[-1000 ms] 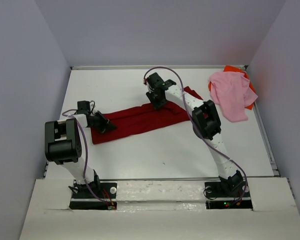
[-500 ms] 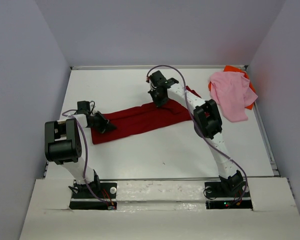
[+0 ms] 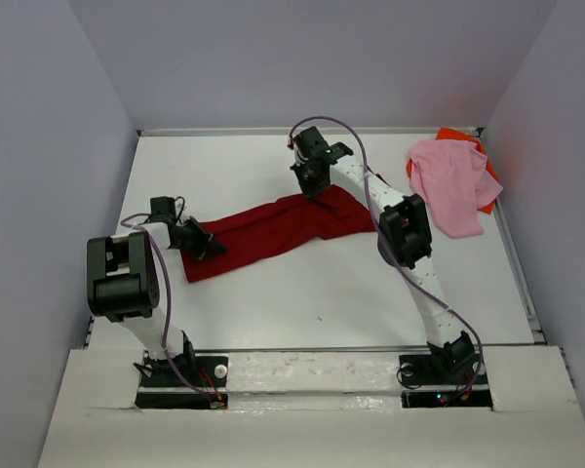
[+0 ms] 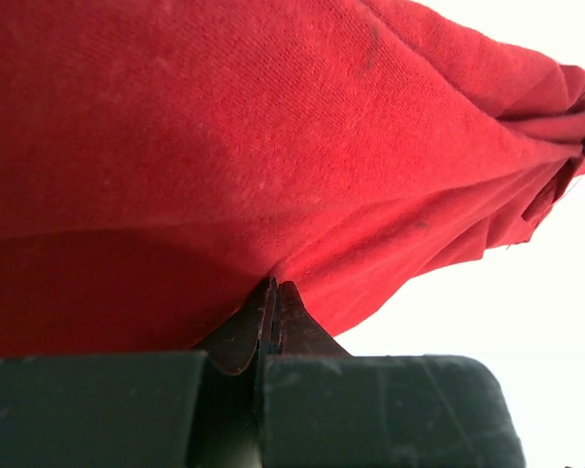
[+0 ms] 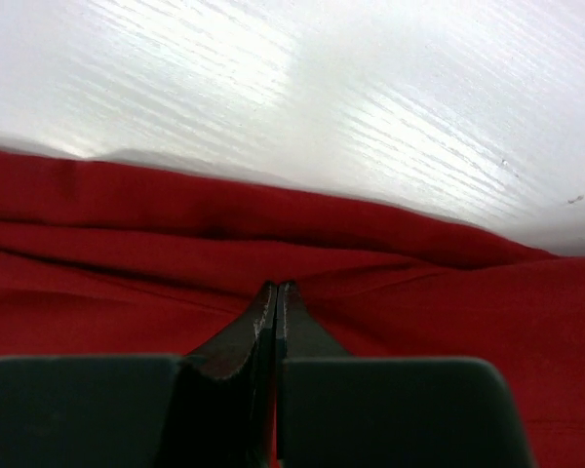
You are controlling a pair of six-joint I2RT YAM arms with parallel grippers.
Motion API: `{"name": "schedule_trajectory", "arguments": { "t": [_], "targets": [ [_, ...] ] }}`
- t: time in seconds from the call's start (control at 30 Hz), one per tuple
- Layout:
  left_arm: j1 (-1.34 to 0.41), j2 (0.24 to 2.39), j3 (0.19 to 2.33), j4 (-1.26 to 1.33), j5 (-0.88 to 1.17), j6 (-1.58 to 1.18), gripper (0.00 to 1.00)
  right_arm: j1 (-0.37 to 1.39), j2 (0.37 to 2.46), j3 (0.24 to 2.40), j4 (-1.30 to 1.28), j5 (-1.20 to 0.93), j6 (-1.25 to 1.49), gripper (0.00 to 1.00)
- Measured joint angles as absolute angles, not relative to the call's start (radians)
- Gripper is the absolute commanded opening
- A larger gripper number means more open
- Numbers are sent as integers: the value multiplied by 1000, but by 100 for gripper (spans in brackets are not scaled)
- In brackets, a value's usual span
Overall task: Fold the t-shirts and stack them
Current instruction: Rotate the tshirt 90 degrees
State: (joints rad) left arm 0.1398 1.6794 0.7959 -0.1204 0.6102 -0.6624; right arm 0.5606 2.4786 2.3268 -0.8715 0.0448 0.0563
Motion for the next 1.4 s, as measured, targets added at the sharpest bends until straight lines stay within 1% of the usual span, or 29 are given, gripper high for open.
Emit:
{"name": "schedule_trajectory", "arguments": {
  "t": [0.2, 0.33, 0.37, 0.4, 0.43, 0.47, 0.5, 0.53, 0.63, 0.87, 1.1, 1.23, 1.27, 1.33, 1.37, 1.4],
  "targets": [
    [140, 1668, 796, -133, 599, -658, 0, 550, 2551, 2376, -872, 42, 57, 0],
    [140, 1664, 796, -141, 593, -654, 0, 544, 2560, 2390, -872, 37, 56, 0],
    [140, 1663, 796, -141, 593, -654, 0, 543, 2560, 2393, -873, 37, 56, 9],
    [140, 1663, 796, -141, 593, -654, 0, 541, 2561, 2395, -872, 38, 56, 21],
    [140, 1663, 796, -141, 593, -654, 0, 538, 2562, 2399, -873, 40, 56, 50],
    [140, 1663, 796, -142, 593, -654, 0, 538, 2564, 2401, -872, 43, 53, 56],
    [140, 1663, 796, -142, 592, -654, 0, 535, 2566, 2401, -871, 47, 54, 57],
    [140, 1663, 796, -143, 592, -654, 0, 533, 2567, 2401, -871, 51, 56, 62],
    [140, 1663, 796, -148, 591, -653, 0, 525, 2567, 2401, -870, 51, 57, 68],
    [140, 1663, 822, -178, 567, -643, 0, 512, 2520, 2325, -862, 51, 57, 69],
    [140, 1728, 973, -366, 387, -598, 0, 505, 2366, 2168, -879, 56, 57, 70],
    [139, 1760, 1016, -425, 369, -590, 0, 504, 2281, 2144, -885, 57, 57, 70],
    [129, 1772, 1034, -445, 361, -579, 7, 504, 2261, 2144, -884, 56, 57, 70],
    [123, 1778, 1044, -456, 356, -573, 37, 504, 2230, 2144, -884, 56, 57, 70],
    [111, 1783, 1051, -465, 331, -564, 48, 504, 2212, 2144, -884, 56, 57, 70],
    [103, 1787, 1057, -473, 330, -559, 63, 504, 2204, 2143, -884, 56, 57, 70]
  ]
}}
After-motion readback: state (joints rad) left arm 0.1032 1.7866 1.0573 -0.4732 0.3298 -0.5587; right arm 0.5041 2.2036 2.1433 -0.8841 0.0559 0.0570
